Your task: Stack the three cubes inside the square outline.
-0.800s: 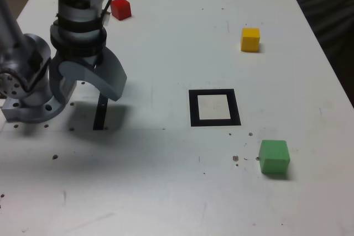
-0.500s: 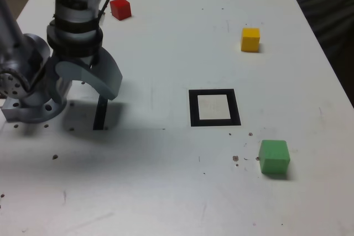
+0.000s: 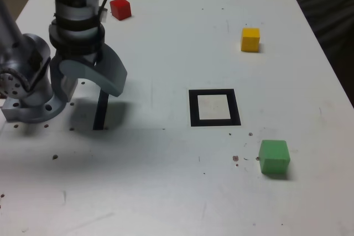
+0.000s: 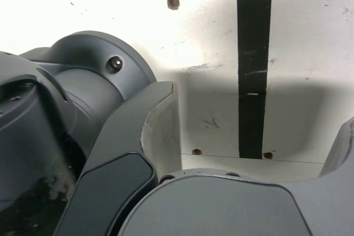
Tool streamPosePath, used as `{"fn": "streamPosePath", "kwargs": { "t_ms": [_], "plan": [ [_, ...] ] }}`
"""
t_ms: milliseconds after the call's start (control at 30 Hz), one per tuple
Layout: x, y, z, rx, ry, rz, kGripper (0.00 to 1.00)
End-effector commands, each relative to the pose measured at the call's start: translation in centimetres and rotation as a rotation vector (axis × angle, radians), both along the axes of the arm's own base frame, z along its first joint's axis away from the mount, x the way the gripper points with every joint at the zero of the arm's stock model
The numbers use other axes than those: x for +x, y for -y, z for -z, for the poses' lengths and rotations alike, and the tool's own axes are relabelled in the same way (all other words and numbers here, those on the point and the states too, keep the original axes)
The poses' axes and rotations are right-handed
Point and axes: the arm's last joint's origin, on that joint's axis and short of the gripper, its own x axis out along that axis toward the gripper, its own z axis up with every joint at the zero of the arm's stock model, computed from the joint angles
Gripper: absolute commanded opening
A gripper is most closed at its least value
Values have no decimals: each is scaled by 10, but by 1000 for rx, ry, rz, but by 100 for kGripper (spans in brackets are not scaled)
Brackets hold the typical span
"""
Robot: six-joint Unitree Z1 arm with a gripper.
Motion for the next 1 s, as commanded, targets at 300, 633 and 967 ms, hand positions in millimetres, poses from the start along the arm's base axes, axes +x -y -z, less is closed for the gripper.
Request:
{"fn": "streamPosePath", "kwargs": {
  "t_ms": [300,633,967],
  "plan": [
    [-1,-26,-8,5,-19,-15,100],
    [12,-73,-23,0,9,-85,100],
    [32,-139,-30,1,-16,-181,100]
  ]
}}
